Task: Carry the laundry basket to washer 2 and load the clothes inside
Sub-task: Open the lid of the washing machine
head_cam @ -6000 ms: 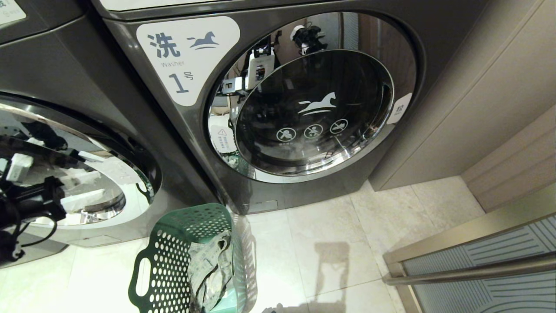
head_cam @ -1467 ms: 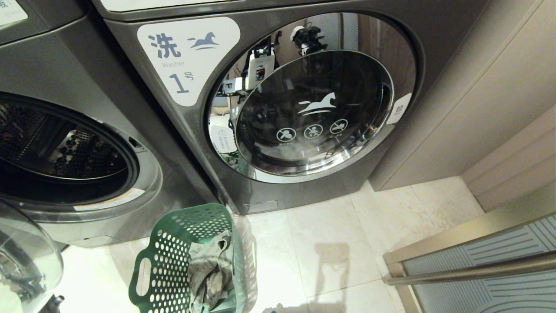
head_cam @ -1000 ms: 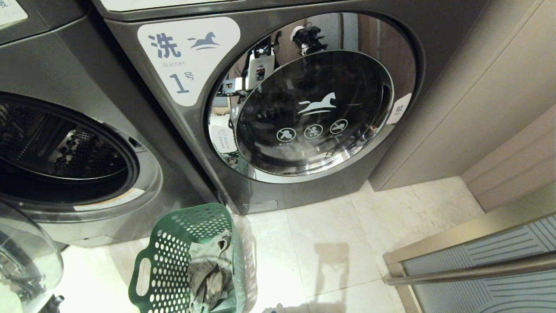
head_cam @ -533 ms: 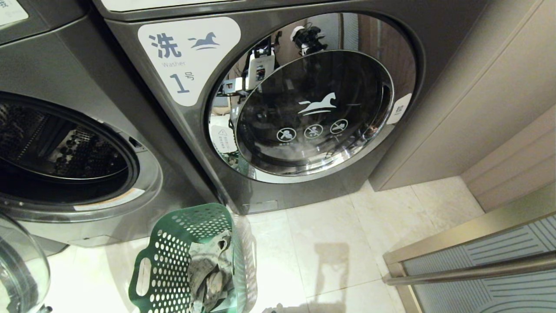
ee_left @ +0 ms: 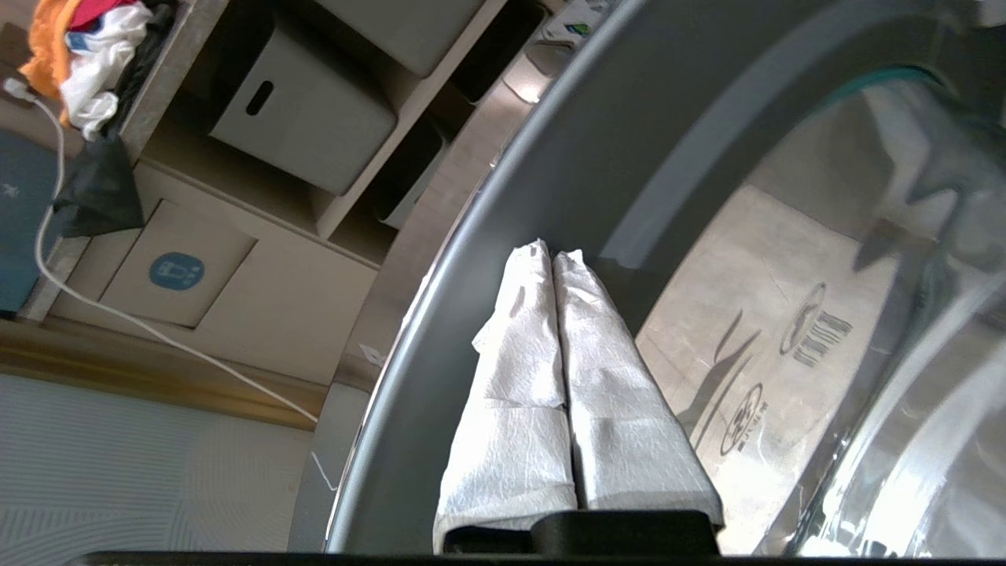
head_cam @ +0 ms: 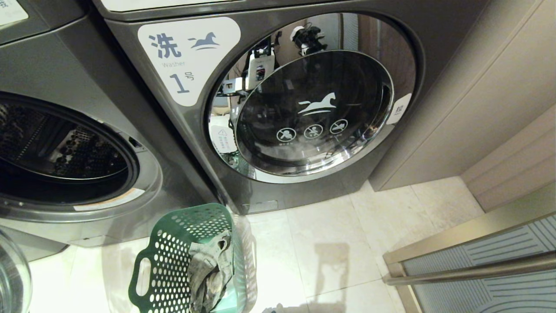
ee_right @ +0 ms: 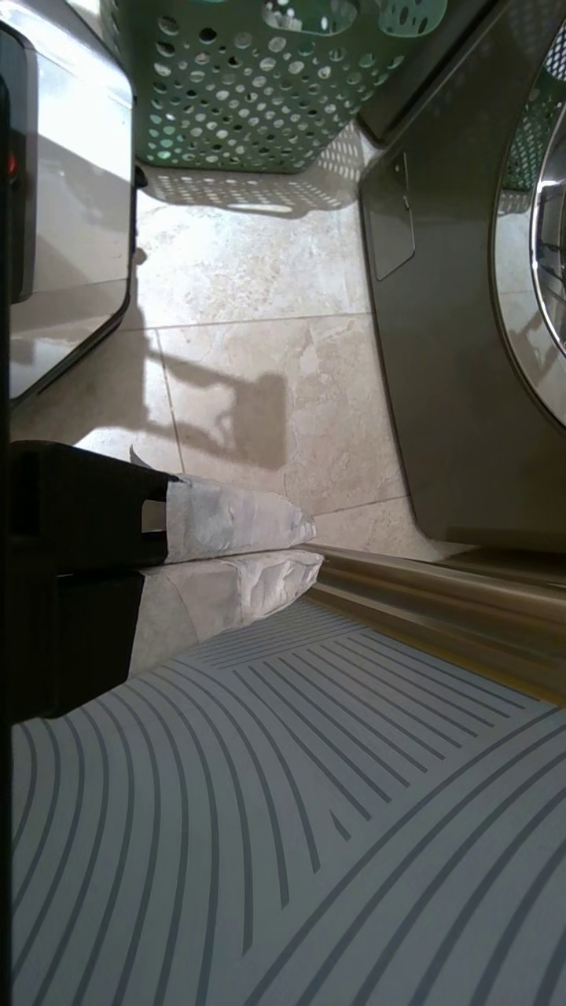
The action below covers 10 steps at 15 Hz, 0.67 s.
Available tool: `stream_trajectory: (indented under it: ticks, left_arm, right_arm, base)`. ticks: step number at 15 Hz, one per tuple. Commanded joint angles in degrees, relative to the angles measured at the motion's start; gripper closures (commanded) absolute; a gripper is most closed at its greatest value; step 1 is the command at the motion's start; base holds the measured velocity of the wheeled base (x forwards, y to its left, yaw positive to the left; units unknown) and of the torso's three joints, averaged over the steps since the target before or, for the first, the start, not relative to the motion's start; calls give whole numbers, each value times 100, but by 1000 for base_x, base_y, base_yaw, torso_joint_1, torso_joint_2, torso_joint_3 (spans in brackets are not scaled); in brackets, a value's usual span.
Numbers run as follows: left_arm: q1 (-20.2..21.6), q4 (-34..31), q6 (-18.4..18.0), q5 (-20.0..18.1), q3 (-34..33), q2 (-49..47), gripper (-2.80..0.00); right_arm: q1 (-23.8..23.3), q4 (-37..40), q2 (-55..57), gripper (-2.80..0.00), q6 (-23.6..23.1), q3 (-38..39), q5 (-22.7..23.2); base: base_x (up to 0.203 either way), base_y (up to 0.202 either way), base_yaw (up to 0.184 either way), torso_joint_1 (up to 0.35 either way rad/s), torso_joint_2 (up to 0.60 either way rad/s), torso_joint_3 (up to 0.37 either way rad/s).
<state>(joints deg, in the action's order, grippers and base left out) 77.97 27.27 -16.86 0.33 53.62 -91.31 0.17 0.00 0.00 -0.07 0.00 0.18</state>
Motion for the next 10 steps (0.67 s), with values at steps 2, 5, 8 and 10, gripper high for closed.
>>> stream_trajectory:
  ticks: [2, 5, 8, 10]
  left_arm:
    - [233, 30, -10, 20, 520, -679, 0]
    - [386, 116, -10, 20, 779, -967, 0]
    - [512, 332, -26, 20, 982, -1291, 0]
    - [606, 357, -23, 20, 1179, -1484, 0]
  right_arm:
    - [0, 0, 9, 0, -1, 0, 6]
    - [8, 0, 9, 0, -1, 0, -1]
    - [9, 0, 5, 0, -1, 0, -1]
    - [3, 0, 9, 0, -1, 0, -1]
  base:
    - [0, 0, 0, 0, 0, 0]
    - [0, 0, 0, 0, 0, 0]
    - [0, 0, 0, 0, 0, 0]
    - [0, 0, 0, 0, 0, 0]
